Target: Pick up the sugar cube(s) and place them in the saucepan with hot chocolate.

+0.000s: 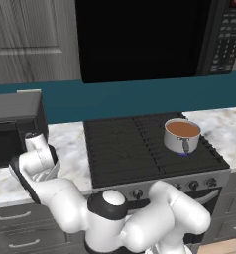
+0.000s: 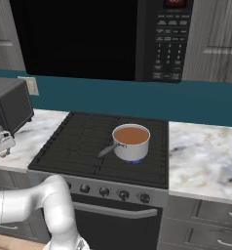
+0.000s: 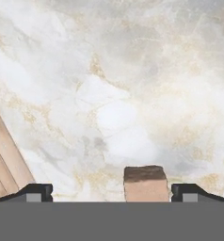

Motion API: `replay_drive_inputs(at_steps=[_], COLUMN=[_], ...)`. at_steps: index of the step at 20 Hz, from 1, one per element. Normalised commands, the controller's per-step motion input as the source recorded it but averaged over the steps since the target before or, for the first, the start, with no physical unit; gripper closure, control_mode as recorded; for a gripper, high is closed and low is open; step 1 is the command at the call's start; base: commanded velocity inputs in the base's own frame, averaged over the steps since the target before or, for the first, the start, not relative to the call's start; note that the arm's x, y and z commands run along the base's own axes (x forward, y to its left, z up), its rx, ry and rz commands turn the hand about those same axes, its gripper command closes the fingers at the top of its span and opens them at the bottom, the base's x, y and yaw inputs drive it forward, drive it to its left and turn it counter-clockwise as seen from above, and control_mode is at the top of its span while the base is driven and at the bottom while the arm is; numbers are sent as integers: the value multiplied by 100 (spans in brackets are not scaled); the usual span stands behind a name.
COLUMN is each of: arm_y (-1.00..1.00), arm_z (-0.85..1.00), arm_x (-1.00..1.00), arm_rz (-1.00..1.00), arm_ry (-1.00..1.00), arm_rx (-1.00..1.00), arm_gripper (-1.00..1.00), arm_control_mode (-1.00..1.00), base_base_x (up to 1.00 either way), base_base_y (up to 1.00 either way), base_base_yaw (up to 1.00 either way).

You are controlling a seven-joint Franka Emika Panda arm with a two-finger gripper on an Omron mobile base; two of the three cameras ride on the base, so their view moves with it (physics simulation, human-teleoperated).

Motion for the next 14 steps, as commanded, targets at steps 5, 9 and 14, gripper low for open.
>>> replay_drive_inputs(at_steps=[5, 9, 14], arm_y=[-5, 0, 0], arm_z=[-1, 0, 0], arm_x=[15, 22, 20], arm_rz=[4, 5, 3], arm_ry=[0, 0, 0], arm_rx=[0, 0, 0], arm_gripper=[-100, -100, -100], arm_control_mode=[-100, -100, -100], base_base_x=[0, 0, 0], base_base_y=[0, 0, 0], base_base_yaw=[0, 0, 0])
